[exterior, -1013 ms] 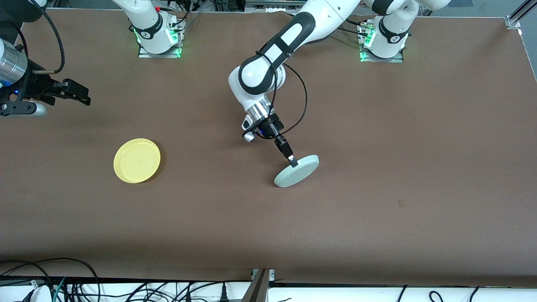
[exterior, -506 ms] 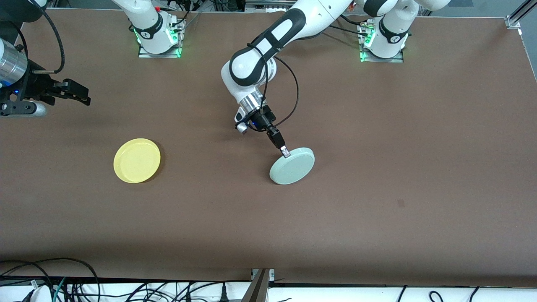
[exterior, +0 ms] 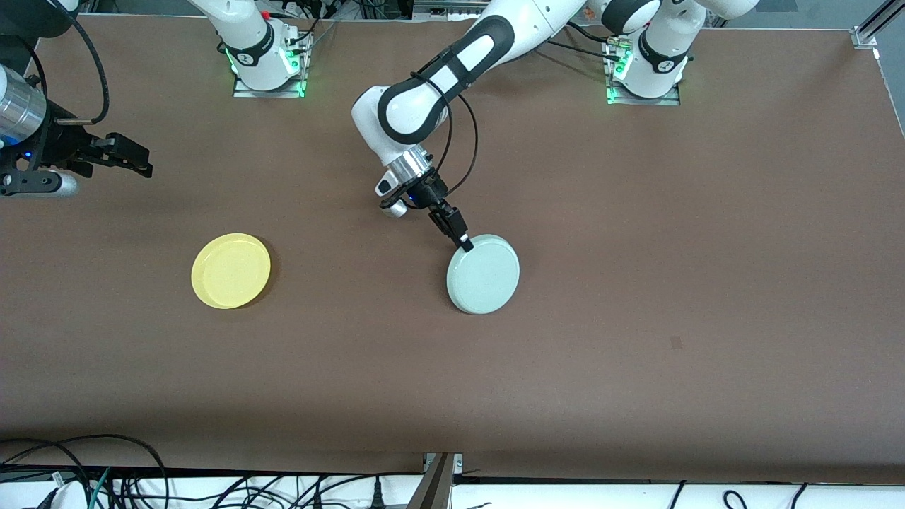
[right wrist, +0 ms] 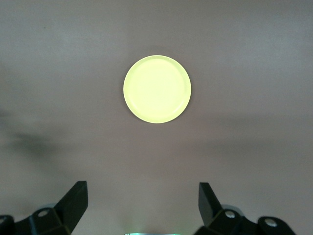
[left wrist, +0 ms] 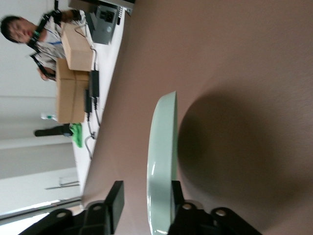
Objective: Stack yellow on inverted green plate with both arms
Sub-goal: 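Release the green plate while the right gripper grasps the yellow plate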
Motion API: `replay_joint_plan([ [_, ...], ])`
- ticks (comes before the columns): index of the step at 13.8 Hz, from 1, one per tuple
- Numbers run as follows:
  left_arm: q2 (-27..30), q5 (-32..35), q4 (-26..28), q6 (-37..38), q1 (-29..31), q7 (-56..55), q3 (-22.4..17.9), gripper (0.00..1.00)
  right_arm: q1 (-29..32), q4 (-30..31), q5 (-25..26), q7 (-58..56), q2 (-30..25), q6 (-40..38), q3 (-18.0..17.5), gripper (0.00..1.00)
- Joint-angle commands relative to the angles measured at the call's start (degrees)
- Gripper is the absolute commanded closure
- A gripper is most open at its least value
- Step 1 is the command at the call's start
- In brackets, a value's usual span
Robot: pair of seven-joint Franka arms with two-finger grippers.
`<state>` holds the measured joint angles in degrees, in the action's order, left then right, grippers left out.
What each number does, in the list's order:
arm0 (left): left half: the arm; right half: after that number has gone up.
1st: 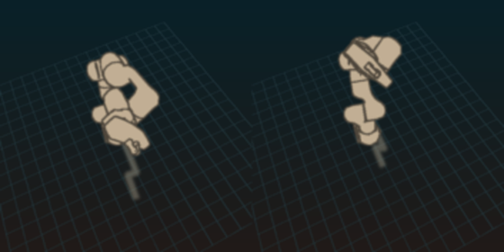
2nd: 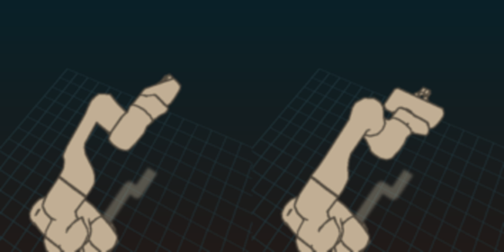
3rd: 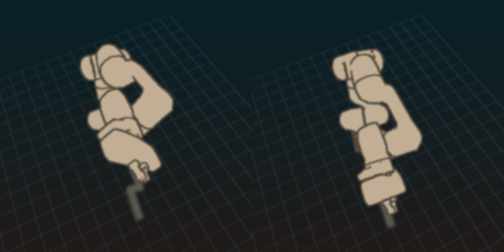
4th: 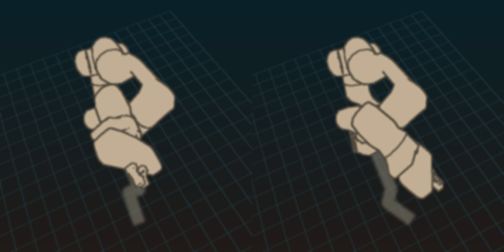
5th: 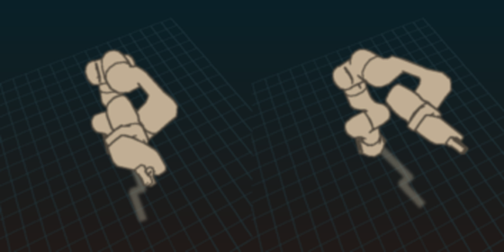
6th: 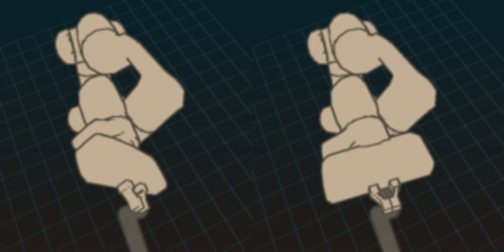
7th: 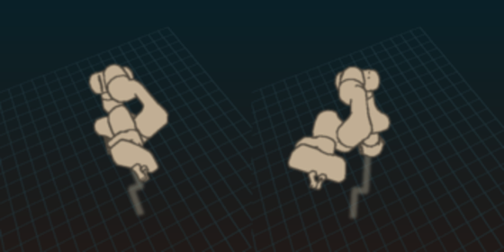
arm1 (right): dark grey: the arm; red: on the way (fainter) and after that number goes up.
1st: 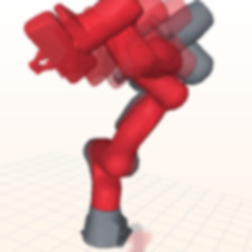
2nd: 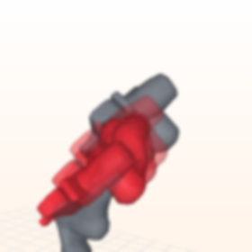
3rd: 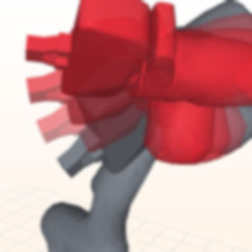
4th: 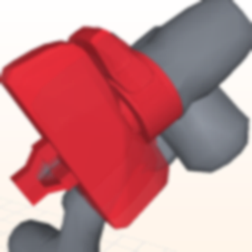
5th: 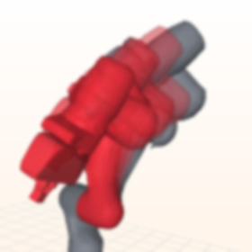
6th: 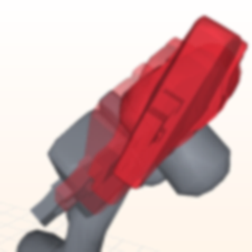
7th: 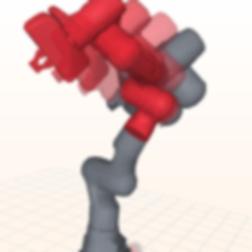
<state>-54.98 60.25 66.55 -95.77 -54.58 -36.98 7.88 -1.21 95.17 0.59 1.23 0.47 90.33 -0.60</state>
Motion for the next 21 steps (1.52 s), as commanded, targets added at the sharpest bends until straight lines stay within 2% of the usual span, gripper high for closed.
replay_joint_plan([
  [1,-1.4,-5.3,-5.8,0.5,0.3,-2.3,1.3,0.00,0.0,-1.5,0.5,-0.3,0.7,-1.1,0.1,0.00],
  [3,-1.4,-11.8,-9.7,0.5,0.8,-2.3,1.3,0.00,0.0,-1.5,0.5,-0.3,0.6,-1.2,0.1,0.00],
  [6,0.7,-23.7,-11.6,-0.1,5.4,-2.0,0.9,0.00,0.0,-1.5,0.5,-0.3,0.7,-1.1,0.1,0.00],
  [9,5.7,-33.1,-11.4,-0.4,12.5,-1.6,0.7,0.00,0.0,-1.6,0.5,-0.4,0.7,-1.1,0.1,0.00],
  [12,12.1,-45.3,-10.3,-0.4,22.0,-1.3,0.6,0.00,0.0,-1.7,1.6,0.0,1.5,-1.2,0.2,0.00],
  [14,18.9,-49.4,-3.8,-0.4,28.2,-1.3,0.6,0.00,-0.2,-1.4,6.0,-0.1,5.8,-1.6,0.1,0.00],
  [16,25.0,-49.5,2.2,-0.4,33.6,-1.3,0.6,0.00,0.8,-1.5,5.4,-0.1,8.3,-0.1,0.2,0.00],
  [17,26.9,-51.1,3.1,-0.3,36.3,-1.3,0.6,0.00,0.9,-1.3,5.5,-0.7,10.4,1.0,0.2,0.00],
  [19,31.0,-58.5,5.9,-0.2,42.8,-0.5,0.6,0.00,1.1,-1.0,5.7,-3.7,16.3,2.3,0.2,0.00],
  [21,34.0,-61.7,8.8,0.0,48.9,7.4,0.5,0.00,3.2,-0.6,5.3,-3.9,20.3,8.0,0.2,0.00],
])
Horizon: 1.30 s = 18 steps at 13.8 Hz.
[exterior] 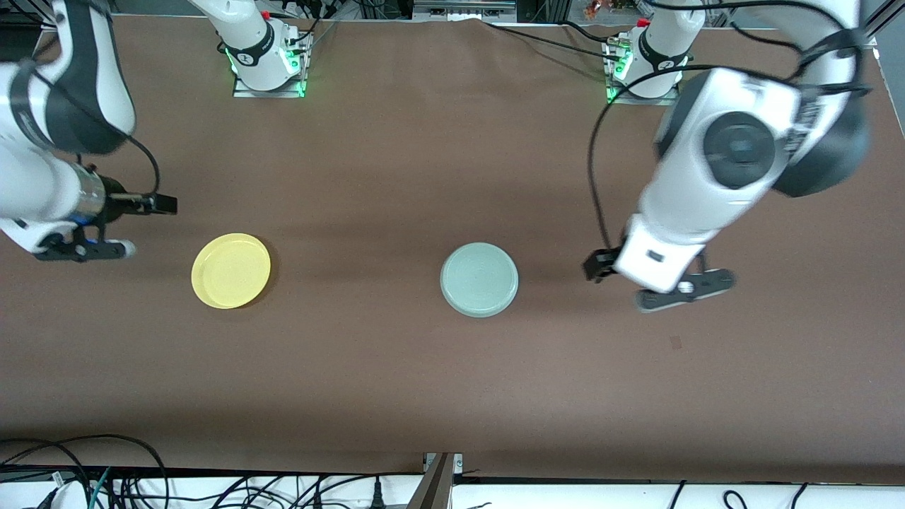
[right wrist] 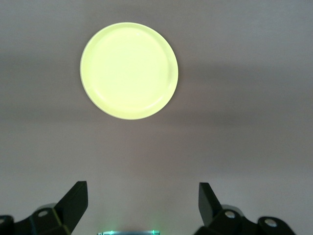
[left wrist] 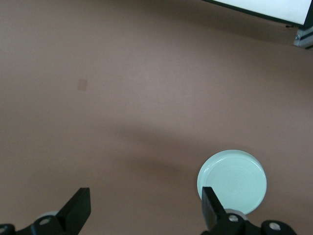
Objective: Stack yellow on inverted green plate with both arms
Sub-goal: 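Release the green plate while the right gripper grasps the yellow plate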
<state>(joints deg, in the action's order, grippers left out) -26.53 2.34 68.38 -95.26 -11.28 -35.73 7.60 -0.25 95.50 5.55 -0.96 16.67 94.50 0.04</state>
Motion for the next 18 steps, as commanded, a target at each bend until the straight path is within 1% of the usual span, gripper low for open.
replay_joint_plan([
  [1,7.3,-4.0,8.6,-0.5,8.5,11.8,0.8,0.00,3.1,0.1,0.1,-2.2,5.6,7.7,-0.4,0.00],
  [2,8.9,-4.0,10.3,0.1,11.2,16.7,0.8,0.00,4.7,1.7,-1.2,-3.7,7.0,12.8,-0.4,0.00],
  [4,12.0,-4.1,13.4,1.9,14.7,23.0,0.6,0.00,7.4,7.7,-6.8,-5.8,8.2,23.3,-0.4,0.00],
  [5,13.1,-4.1,14.6,3.8,15.3,24.9,-0.2,0.00,7.8,10.6,-7.5,-7.5,8.1,27.5,-0.4,0.00],
  [6,13.8,-4.0,15.1,5.5,15.3,27.2,-1.3,0.00,8.0,12.8,-7.7,-8.8,8.2,31.1,-0.4,0.04],
  [7,13.9,-4.0,15.0,5.7,15.3,29.4,-2.7,0.00,8.9,14.7,-7.8,-8.9,8.7,34.2,-0.4,0.10],
  [8,14.2,-4.1,15.0,5.7,15.3,30.9,-4.2,0.00,9.6,16.8,-7.9,-9.1,9.3,37.9,-0.5,0.19],
  [9,14.7,-4.1,15.0,5.7,15.3,31.1,-5.1,0.00,9.7,18.7,-8.0,-9.1,9.6,41.2,-0.5,0.34],
  [10,14.7,-4.8,15.2,6.1,15.4,31.1,-5.4,0.00,10.1,20.2,-9.4,-9.1,10.0,43.8,-0.5,0.49],
  [11,14.8,-5.7,15.2,6.5,15.5,31.1,-5.6,0.00,10.3,20.6,-11.4,-9.1,11.3,45.7,-0.5,0.56],
  [12,15.3,-5.4,15.4,6.5,15.4,31.2,-5.6,0.00,10.3,20.5,-13.1,-9.1,11.9,45.9,-0.5,0.65],
  [13,16.0,-5.1,16.3,6.6,14.6,31.2,-5.6,0.00,10.3,20.4,-14.1,-9.4,12.1,45.9,-0.6,0.77],
  [14,16.6,-5.0,17.3,6.6,14.4,31.4,-5.6,0.00,10.2,20.4,-14.4,-9.5,12.1,45.9,-0.7,0.95],
  [15,16.7,-5.0,17.5,6.6,14.4,31.4,-5.6,0.00,10.4,20.3,-14.5,-9.6,12.3,45.9,-0.7,1.00],
  [17,16.0,-5.0,16.8,6.8,14.5,31.4,-5.6,0.00,10.2,20.3,-14.5,-9.5,12.7,45.5,-0.7,1.00],
  [18,15.1,-4.9,16.5,6.7,14.8,31.7,-5.5,0.00,10.1,20.3,-14.5,-9.2,12.0,44.4,-1.0,1.00],
])
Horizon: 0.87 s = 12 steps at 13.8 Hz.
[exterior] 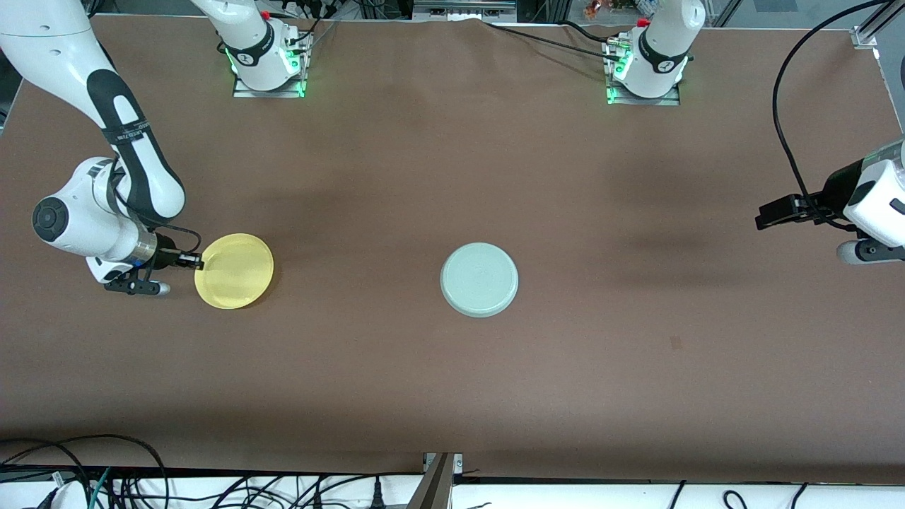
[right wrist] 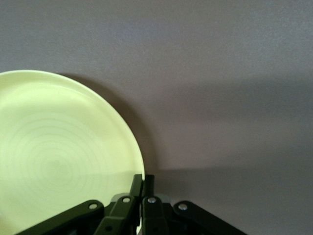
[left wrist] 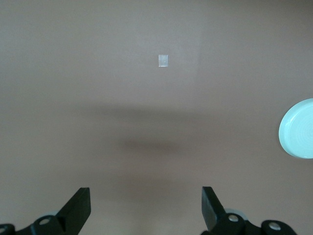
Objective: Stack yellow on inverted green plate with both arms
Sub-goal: 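Lift the yellow plate with the right gripper onto the green plate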
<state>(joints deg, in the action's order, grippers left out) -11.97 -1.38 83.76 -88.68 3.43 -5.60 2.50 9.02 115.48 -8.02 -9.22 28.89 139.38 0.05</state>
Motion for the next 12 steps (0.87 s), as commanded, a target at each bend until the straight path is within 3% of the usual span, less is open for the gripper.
replay_joint_plan([
  [1,0.4,-1.1,1.1,0.1,0.2,2.5,-0.3,0.00,0.7,-0.9,-0.9,-0.6,-1.4,-3.7,-1.9,1.00],
  [3,0.3,-1.0,1.1,-0.2,0.1,3.7,-0.1,0.00,0.6,-6.2,-3.8,2.3,-2.2,-13.2,-3.2,1.00],
  [5,0.3,-1.0,1.0,-0.2,0.3,3.7,-0.1,0.00,0.5,-12.4,-5.5,6.9,-2.3,-21.7,-8.0,1.00],
  [7,0.2,-1.0,1.0,-0.2,0.5,3.7,0.0,0.00,-1.2,-16.5,-4.6,13.5,-2.1,-23.0,-13.2,1.00],
  [10,-0.1,-1.0,0.6,-0.2,0.4,3.6,0.0,0.00,-9.5,-21.0,-5.2,14.7,0.1,-22.3,-13.8,1.00],
  [12,-0.3,-1.0,0.0,-0.2,0.5,3.6,0.0,0.00,-15.6,-23.9,-4.9,23.3,2.6,-22.2,-13.8,1.00],
])
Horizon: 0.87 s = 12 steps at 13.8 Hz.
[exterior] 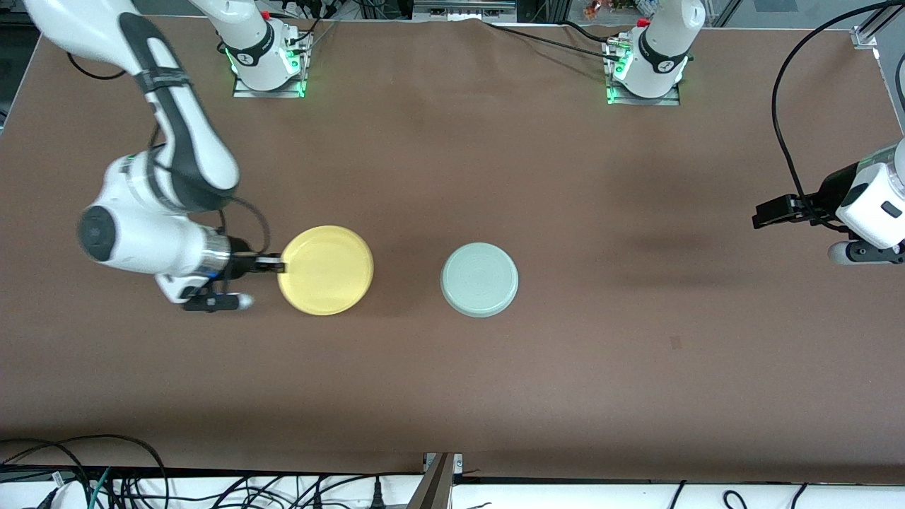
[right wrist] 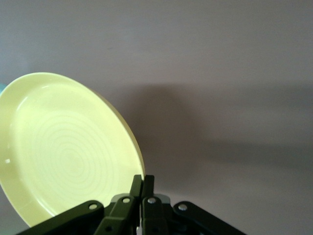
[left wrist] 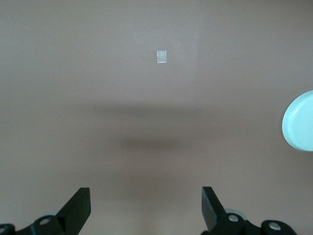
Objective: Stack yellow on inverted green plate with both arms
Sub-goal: 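Lift the yellow plate with the right gripper onto the green plate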
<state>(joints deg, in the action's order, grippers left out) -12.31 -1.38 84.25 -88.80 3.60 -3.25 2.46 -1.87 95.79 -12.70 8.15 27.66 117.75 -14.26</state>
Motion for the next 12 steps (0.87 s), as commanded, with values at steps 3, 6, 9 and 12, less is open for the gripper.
replay_joint_plan([
  [3,-0.3,-1.0,-0.6,-0.1,0.5,1.2,0.0,0.00,-14.0,-10.4,0.0,20.2,10.0,4.0,0.7,1.00],
  [6,-0.3,-1.0,-0.6,-0.1,0.4,1.1,0.1,0.00,-19.8,-12.2,0.0,28.7,14.2,12.8,0.7,1.00],
  [9,-0.3,-1.0,-0.6,-0.1,0.4,1.1,0.1,0.00,-23.1,-12.2,0.1,30.9,16.8,18.6,0.7,1.00],
  [12,-0.3,-1.0,-0.6,-0.1,0.4,1.1,0.1,0.00,-24.4,-11.6,2.4,30.9,17.4,20.3,0.8,1.00],
])
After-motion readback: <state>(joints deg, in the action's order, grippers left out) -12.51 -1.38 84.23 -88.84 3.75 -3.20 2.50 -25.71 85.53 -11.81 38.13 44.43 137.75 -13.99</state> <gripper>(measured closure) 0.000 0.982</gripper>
